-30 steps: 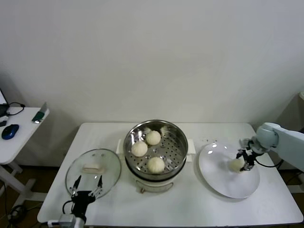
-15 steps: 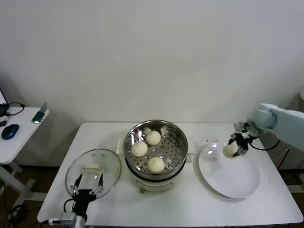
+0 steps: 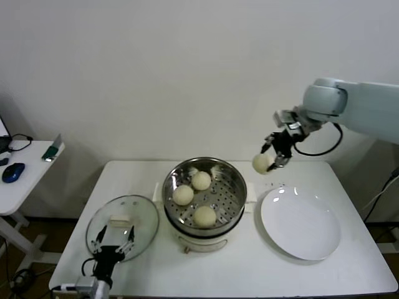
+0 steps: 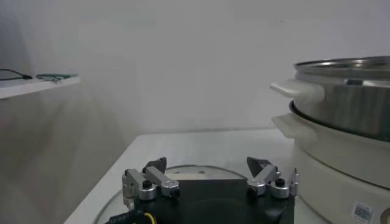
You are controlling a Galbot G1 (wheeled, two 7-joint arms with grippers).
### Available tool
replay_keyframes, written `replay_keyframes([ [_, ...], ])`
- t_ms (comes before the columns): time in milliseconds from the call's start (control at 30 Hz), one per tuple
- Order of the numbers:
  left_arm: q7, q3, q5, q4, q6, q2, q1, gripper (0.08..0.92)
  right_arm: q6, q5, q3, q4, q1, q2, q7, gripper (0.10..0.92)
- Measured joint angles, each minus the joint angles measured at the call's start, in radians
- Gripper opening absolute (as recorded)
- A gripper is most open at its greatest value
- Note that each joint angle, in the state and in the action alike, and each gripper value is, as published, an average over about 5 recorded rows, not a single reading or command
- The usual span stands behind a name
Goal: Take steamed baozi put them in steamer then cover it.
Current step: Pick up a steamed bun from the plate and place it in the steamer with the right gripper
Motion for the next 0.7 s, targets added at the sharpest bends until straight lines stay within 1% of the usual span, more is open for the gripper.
replay_keyframes([
  [133,0.000,0.002,0.000,-0.002,0.000,0.001,0.000,0.823,-0.035,0.055,0.001,0.042,0.012,0.057,0.035,0.632],
  [300,0.000,0.003,0.000,-0.002,-0.001,0.000,0.001,0.823,-0.069,0.083,-0.001,0.064,-0.013,0.123,0.077,0.630],
  [500,0.000,0.000,-0.003,-0.001,-0.002,-0.004,-0.002,0.823,-0.096,0.076,-0.003,0.059,-0.079,0.191,0.117,0.635],
  [700,0.000,-0.003,-0.007,0.002,-0.003,-0.010,-0.006,0.823,-0.109,0.045,0.007,0.022,-0.150,0.237,0.139,0.630],
])
